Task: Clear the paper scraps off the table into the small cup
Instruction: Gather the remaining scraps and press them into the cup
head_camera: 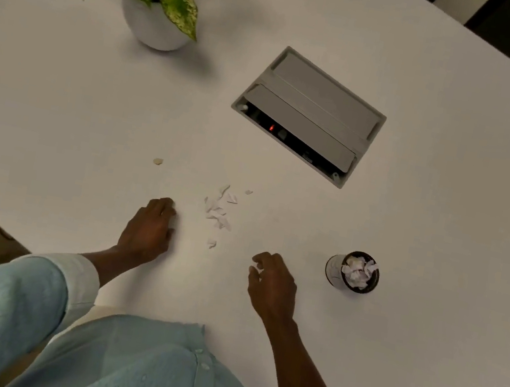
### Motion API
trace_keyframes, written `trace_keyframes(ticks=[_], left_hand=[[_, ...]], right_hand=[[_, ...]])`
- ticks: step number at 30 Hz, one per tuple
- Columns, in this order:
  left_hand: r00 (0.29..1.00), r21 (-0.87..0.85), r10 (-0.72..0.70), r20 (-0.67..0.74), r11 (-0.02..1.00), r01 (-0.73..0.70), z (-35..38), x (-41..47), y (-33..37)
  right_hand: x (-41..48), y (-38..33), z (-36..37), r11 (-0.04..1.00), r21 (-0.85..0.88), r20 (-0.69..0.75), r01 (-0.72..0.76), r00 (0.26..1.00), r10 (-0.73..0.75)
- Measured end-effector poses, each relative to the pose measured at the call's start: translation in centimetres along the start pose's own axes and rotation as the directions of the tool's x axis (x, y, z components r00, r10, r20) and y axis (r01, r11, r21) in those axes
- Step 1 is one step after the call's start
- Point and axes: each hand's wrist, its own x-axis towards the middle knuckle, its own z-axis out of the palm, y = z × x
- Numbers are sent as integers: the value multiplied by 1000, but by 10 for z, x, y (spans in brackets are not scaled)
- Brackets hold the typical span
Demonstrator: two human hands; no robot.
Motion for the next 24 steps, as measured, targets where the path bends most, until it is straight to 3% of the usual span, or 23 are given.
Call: trace_keyframes(ticks=[6,11,15,24], left_hand=[[983,66,103,155,991,-114,28,-14,-10],[963,136,141,231,975,-176,33,-10,-18],[957,101,153,245,978,-182,36,-7,-22],[953,56,120,279,988,-141,35,-5,-24]], right_hand=[[8,-24,33,977,-127,175,169,974,-146],[21,-45,53,952,-156,234,264,946,-224],[29,-56,59,938,-157,286,308,923,-255],[28,-84,70,835,-378,330,401,901,-283]])
